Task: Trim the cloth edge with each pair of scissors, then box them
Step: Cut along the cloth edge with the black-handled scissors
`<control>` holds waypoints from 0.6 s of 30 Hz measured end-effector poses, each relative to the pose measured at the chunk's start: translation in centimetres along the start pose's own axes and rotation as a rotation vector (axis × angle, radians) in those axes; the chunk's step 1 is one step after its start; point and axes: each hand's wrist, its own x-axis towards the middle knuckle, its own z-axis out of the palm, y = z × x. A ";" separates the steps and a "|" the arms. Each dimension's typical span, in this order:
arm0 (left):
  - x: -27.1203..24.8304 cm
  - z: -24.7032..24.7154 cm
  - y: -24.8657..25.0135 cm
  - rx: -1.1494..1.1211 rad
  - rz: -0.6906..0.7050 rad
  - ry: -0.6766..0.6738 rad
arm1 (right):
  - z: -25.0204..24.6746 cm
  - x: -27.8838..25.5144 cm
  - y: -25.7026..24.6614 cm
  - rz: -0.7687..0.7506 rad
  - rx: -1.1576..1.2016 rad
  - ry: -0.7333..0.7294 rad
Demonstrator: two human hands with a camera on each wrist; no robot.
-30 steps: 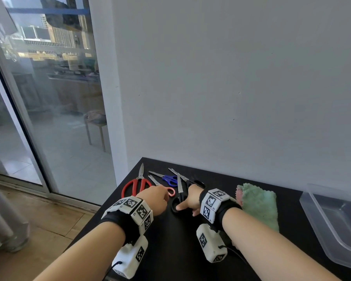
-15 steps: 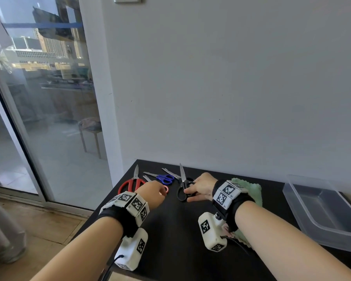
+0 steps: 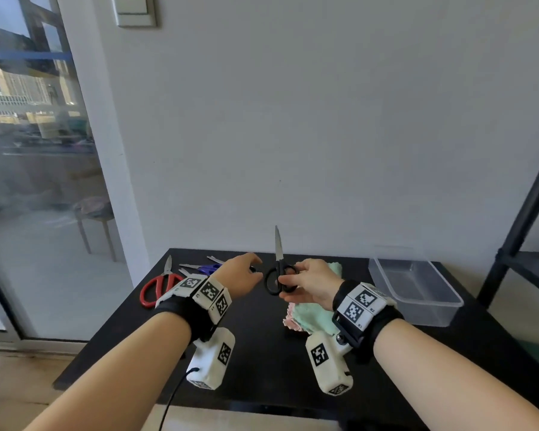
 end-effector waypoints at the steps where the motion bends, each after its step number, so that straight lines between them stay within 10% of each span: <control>1: 0.2 0.3 0.4 -0.029 0.004 -0.006 | -0.2 -0.4 0.3 -0.005 0.005 -0.003; 18: 1.7 2.6 3.7 -0.360 -0.055 -0.138 | -1.9 -1.0 2.9 -0.063 -0.008 -0.002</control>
